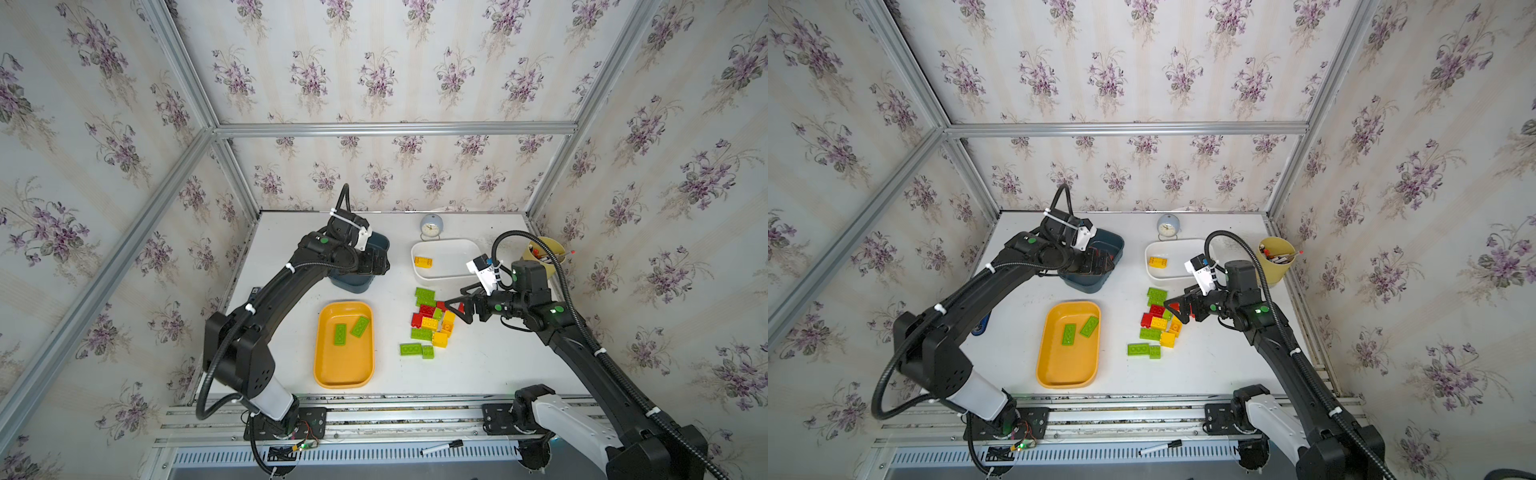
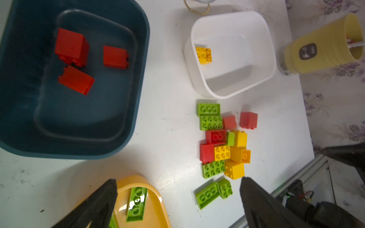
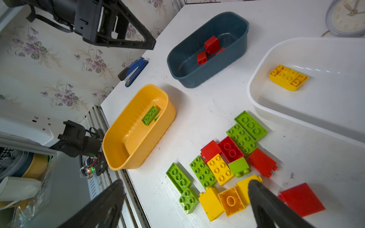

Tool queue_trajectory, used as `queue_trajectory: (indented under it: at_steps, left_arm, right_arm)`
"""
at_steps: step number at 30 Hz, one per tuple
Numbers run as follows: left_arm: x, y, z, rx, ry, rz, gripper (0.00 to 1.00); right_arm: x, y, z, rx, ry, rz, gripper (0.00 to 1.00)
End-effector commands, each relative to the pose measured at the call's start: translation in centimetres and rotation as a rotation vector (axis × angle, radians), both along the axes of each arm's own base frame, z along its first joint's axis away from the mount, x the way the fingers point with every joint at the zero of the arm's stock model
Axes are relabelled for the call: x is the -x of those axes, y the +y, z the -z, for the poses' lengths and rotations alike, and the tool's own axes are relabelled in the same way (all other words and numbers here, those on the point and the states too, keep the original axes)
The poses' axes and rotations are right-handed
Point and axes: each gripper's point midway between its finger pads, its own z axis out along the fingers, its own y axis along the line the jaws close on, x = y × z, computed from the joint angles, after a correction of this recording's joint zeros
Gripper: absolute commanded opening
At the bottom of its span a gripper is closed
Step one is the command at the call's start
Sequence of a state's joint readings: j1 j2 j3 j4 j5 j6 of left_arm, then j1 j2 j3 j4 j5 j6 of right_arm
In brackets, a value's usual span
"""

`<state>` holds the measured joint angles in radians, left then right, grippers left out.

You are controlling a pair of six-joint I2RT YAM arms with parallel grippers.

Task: Sort the legos into containers by color
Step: 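Reach the right gripper to a lime-green 2x4 brick while the left arm withdraws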

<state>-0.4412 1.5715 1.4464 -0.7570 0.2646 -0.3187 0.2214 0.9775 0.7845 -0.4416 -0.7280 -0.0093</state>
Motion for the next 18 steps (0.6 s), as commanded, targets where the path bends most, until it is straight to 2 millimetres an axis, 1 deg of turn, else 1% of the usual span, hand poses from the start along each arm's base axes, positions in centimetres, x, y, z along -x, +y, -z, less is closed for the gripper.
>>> queue_trajectory:
  at_steps: [1,3,5,9,10,11,13,14,18]
  left_arm:
    - [1.9,-1.2,-1.1,0.085,-0.066,0.133,0.99]
    - [3.5,-1.2,-1.0,0.116,-0.08,0.169,0.99]
    - [4.6,-0.9,-0.7,0.134,-0.1,0.188,0.99]
    - [6.2,-0.4,-0.3,0.188,-0.115,0.209,0.99]
    - [6.4,-0.2,-0.2,0.2,-0.115,0.207,0.99]
    - [6.7,0.1,-0.3,0.213,-0.124,0.206,0.99]
    - [7.0,0.7,-0.2,0.234,-0.134,0.199,0.99]
    - [7.3,1.0,-0.6,0.246,-0.147,0.196,0.99]
    - [7.6,2.5,-0.2,0.262,-0.145,0.167,0.99]
  right_arm:
    - [0.4,0.9,0.2,0.067,-0.076,-0.087,1.0]
    - [0.9,1.8,1.2,0.122,-0.086,-0.144,1.0]
    - [1.3,2.6,2.3,0.182,-0.099,-0.202,1.0]
    - [2.7,4.7,4.4,0.3,-0.149,-0.352,1.0]
    - [2.8,5.0,4.9,0.325,-0.153,-0.381,1.0]
    - [3.9,6.1,5.4,0.348,-0.167,-0.451,0.99]
    - [4.8,7.0,6.8,0.4,-0.181,-0.532,0.98]
    - [5.0,7.4,7.4,0.423,-0.191,-0.565,0.97]
    - [5.8,8.7,10.0,0.494,-0.213,-0.675,0.93]
